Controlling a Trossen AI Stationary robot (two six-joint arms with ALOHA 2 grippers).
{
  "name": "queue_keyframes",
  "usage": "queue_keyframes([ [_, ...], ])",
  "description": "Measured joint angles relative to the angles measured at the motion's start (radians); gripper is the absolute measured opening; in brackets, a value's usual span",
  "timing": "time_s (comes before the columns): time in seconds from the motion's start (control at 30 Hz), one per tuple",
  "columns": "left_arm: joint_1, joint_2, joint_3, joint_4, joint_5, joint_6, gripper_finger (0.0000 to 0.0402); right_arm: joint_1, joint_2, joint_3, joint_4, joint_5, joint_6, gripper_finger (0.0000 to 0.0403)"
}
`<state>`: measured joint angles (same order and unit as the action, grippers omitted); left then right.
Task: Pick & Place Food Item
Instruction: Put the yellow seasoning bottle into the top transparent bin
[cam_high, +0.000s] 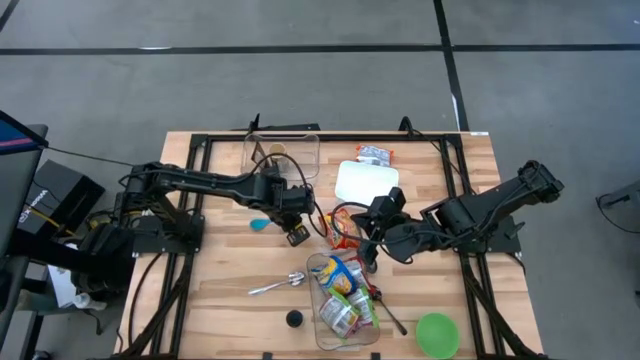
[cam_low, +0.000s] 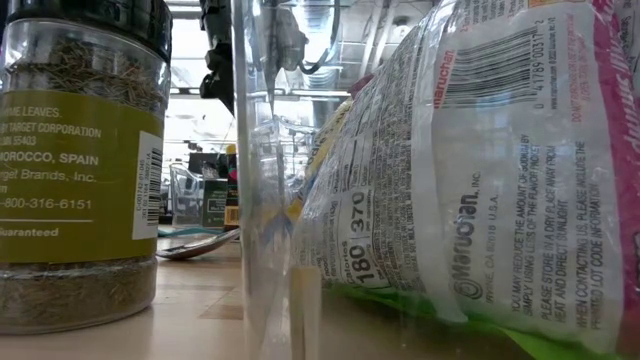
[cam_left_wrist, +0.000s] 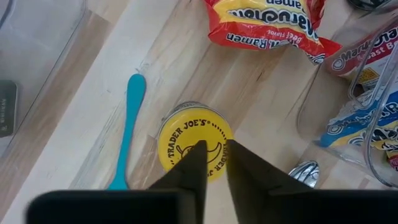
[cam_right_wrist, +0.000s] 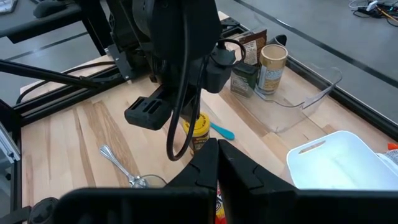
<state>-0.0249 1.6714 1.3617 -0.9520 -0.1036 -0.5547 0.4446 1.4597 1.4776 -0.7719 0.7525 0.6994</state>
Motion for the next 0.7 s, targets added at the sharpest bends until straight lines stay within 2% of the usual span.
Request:
queue_keyframes([
  [0.43,0.009,0.000,0.000,0.000,0.000,0.000,0.0259,0.000,0.000,0.000,0.000,0.000,0.000,0.0001],
  [0.57,0.023,0.000,0.000,0.001,-0.004,0.002,0.0293,0.000,0.000,0.000,0.000,0.000,0.000,0.0001],
  [0.7,0.032,-0.001,0.000,0.002,-0.005,0.049,0.0306,0.000,0.000,0.000,0.000,0.000,0.000,0.0001],
])
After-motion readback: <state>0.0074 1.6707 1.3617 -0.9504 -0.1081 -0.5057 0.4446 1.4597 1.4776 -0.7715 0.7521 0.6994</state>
